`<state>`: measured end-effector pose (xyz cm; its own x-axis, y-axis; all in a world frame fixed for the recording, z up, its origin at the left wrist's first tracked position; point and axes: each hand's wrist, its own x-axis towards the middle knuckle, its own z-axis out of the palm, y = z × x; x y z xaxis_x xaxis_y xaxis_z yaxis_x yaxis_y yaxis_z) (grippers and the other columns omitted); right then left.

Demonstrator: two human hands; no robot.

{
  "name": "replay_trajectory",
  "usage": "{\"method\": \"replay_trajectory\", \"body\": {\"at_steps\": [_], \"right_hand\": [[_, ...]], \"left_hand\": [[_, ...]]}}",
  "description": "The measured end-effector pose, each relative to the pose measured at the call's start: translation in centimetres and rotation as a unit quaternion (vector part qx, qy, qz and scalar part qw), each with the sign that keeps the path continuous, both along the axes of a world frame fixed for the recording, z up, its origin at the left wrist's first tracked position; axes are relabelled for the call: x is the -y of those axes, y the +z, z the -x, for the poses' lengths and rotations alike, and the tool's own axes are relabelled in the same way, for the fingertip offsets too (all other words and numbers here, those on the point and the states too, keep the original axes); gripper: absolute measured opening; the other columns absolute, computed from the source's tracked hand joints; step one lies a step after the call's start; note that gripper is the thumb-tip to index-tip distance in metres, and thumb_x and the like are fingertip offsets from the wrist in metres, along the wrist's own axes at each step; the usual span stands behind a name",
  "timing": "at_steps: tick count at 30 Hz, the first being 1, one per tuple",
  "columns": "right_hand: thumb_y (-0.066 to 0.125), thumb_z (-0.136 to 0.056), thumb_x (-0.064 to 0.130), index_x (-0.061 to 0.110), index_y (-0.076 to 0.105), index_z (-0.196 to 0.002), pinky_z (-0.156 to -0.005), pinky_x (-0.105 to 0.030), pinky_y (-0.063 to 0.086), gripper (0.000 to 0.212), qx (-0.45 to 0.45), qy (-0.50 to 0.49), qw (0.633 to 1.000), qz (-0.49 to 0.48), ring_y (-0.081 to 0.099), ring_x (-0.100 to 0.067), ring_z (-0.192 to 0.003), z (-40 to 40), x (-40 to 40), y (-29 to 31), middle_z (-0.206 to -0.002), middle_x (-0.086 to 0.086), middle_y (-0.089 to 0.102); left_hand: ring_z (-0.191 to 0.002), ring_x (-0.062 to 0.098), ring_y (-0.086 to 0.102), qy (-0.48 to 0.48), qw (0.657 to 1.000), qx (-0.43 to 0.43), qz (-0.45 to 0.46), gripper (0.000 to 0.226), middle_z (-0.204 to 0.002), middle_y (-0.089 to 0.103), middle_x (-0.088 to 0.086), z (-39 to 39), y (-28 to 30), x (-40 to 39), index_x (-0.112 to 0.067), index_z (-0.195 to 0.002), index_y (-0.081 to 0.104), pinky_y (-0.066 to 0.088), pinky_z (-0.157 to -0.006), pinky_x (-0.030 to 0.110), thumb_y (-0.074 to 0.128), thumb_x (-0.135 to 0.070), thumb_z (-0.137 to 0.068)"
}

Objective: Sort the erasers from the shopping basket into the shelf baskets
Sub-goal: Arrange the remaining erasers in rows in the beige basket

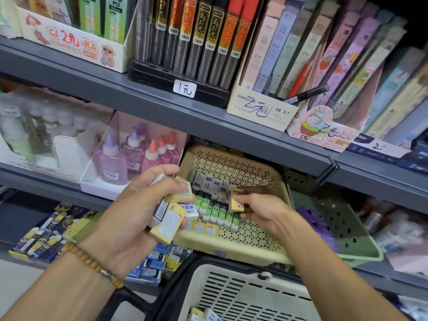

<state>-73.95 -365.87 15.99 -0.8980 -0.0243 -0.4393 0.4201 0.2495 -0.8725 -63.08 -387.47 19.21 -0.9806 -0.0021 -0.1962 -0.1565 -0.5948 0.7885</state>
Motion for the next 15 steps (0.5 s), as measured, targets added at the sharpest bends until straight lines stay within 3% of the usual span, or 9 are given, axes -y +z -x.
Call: {"method": "replay_trajectory", "body": {"at_steps": [3, 6, 8, 10, 12, 15], "right_hand": [[0.066, -0.091, 0.009, 0.014, 0.07, -0.103, -0.066, -0.03, 0.049, 0.014, -0.025, 0.025, 0.997, -0.072, 0.067, -0.028, -0.107, 0.2, -0.3, -0.1, -0.109, -0.011, 0.073], [0.063, -0.095, 0.016, 0.025, 0.065, -0.105, -0.078, -0.035, 0.059, 0.013, 0.012, 0.124, 0.989, -0.085, 0.071, -0.025, -0.096, 0.2, -0.5, 0.1, -0.109, -0.011, 0.07], [0.065, -0.093, 0.015, 0.02, 0.063, -0.107, -0.065, -0.028, 0.06, 0.015, 0.028, 0.145, 0.987, -0.062, 0.074, -0.023, -0.084, 0.2, -0.3, 0.3, -0.107, -0.014, 0.068], [0.073, -0.088, 0.016, 0.012, 0.063, -0.114, -0.055, -0.021, 0.053, 0.028, -0.012, 0.146, 0.983, -0.11, 0.073, -0.014, -0.075, 0.5, -0.2, 0.2, -0.103, -0.011, 0.071], [0.078, -0.082, 0.018, 0.012, 0.066, -0.112, -0.054, -0.02, 0.049, 0.033, -0.046, 0.127, 0.981, -0.142, 0.069, -0.008, -0.069, 0.8, -0.3, 0.1, -0.1, -0.005, 0.074], [0.078, -0.081, 0.013, 0.011, 0.069, -0.106, -0.057, -0.022, 0.045, 0.027, -0.034, 0.106, 0.988, -0.109, 0.062, -0.006, -0.061, 1.2, -0.6, 0.0, -0.091, -0.004, 0.075]], "left_hand": [[-0.063, 0.024, 0.066, 0.004, 1.0, 0.003, -0.003, 0.045, -0.08, 0.07, 0.011, 0.3, 0.0, -0.1, -0.018, -0.099, 0.071, 0.051, -0.046, 0.031, 0.071, -0.013, -0.054], [-0.066, 0.025, 0.067, 0.014, 1.0, 0.007, -0.008, 0.042, -0.079, 0.071, 0.01, 0.7, 0.0, -0.1, -0.02, -0.094, 0.073, 0.052, -0.048, 0.031, 0.073, -0.014, -0.052], [-0.068, 0.025, 0.067, 0.018, 1.0, 0.008, -0.01, 0.042, -0.08, 0.072, 0.009, 0.8, -0.1, -0.1, -0.02, -0.093, 0.073, 0.052, -0.048, 0.031, 0.073, -0.014, -0.051], [-0.071, 0.027, 0.067, 0.015, 1.0, 0.007, -0.011, 0.041, -0.081, 0.071, 0.01, 0.8, -0.1, -0.1, -0.02, -0.094, 0.072, 0.051, -0.048, 0.032, 0.072, -0.014, -0.053], [-0.072, 0.027, 0.066, 0.014, 1.0, 0.005, -0.013, 0.042, -0.083, 0.07, 0.011, 0.7, 0.0, -0.2, -0.019, -0.097, 0.07, 0.051, -0.047, 0.032, 0.071, -0.012, -0.056], [-0.069, 0.024, 0.068, 0.016, 1.0, 0.006, -0.012, 0.037, -0.084, 0.069, 0.011, 0.6, -0.1, -0.2, -0.017, -0.1, 0.069, 0.051, -0.046, 0.031, 0.069, -0.007, -0.065]]}}
